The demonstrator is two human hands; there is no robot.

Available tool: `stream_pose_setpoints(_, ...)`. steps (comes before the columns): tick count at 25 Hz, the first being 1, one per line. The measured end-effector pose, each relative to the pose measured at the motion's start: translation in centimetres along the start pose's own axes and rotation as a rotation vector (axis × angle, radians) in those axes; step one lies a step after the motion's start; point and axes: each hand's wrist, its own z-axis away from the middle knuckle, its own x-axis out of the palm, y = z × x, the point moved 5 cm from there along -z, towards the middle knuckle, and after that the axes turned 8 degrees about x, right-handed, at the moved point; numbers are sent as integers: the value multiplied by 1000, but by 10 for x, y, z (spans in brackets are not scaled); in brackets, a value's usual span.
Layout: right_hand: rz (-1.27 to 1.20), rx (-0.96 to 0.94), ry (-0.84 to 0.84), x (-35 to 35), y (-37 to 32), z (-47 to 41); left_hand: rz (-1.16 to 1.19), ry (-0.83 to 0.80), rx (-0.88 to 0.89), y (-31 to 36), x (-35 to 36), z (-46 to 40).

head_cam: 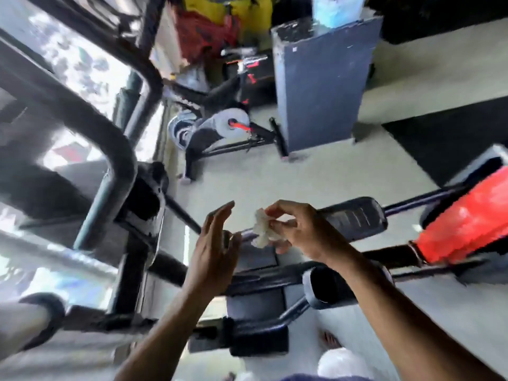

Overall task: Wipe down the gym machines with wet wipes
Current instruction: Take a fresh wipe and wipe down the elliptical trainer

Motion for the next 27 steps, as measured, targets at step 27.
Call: stream_pose_setpoints(27, -419, -587, -945, 112, -251, 7, -969, 1284, -87, 303, -275, 86)
